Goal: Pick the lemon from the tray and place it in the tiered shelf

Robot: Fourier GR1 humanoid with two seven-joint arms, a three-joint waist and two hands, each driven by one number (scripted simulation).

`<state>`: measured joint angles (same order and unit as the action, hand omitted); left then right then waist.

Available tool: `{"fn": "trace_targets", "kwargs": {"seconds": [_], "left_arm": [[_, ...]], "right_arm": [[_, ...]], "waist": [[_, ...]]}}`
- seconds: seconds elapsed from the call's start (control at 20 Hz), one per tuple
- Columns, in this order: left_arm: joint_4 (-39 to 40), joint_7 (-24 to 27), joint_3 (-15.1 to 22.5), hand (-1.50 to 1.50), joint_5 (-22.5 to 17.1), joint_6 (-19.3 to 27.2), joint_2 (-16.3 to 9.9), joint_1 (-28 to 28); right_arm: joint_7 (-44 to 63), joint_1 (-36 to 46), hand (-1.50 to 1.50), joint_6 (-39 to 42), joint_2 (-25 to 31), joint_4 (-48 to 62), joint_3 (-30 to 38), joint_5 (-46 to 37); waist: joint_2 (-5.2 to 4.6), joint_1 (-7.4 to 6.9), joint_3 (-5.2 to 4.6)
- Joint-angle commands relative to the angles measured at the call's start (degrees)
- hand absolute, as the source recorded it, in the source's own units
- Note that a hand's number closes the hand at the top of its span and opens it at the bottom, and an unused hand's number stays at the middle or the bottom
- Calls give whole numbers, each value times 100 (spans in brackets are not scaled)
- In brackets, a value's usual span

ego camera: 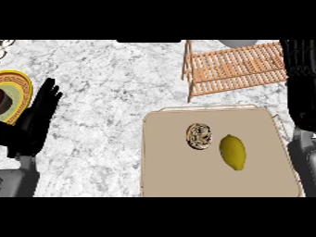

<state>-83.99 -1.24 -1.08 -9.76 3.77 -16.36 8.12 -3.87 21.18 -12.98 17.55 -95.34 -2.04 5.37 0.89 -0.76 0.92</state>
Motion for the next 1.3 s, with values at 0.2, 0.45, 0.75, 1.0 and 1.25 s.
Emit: {"fn": "trace_targets", "kwargs": {"seconds": [0.2, 0.45, 0.75, 1.0, 1.25], "left_arm": [[500, -874, -257, 0, -157, 82, -145, -819], [729, -1095, -69, 0, -282, 4, 147, -910], [853, -1277, -174, 0, -399, -238, 8, -697], [645, -1478, 70, 0, -187, 34, 256, -565], [710, -1206, 96, 0, -140, -162, 212, -814]], "right_arm": [[298, -1706, 150, -41, 1053, -591, 935, -302], [1407, -2862, 150, -360, 1281, 284, 1349, -702], [748, -4272, -150, 750, 1509, -1286, 1631, -25], [1607, -4771, -150, 1261, 1680, -2600, 1264, 37], [3153, -4622, -150, 1501, 2207, -3635, 1101, 104]], "waist": [[-30, 453, -90], [-76, 439, -95], [-61, 269, -97], [-70, 206, -103], [-91, 92, -113]]}}
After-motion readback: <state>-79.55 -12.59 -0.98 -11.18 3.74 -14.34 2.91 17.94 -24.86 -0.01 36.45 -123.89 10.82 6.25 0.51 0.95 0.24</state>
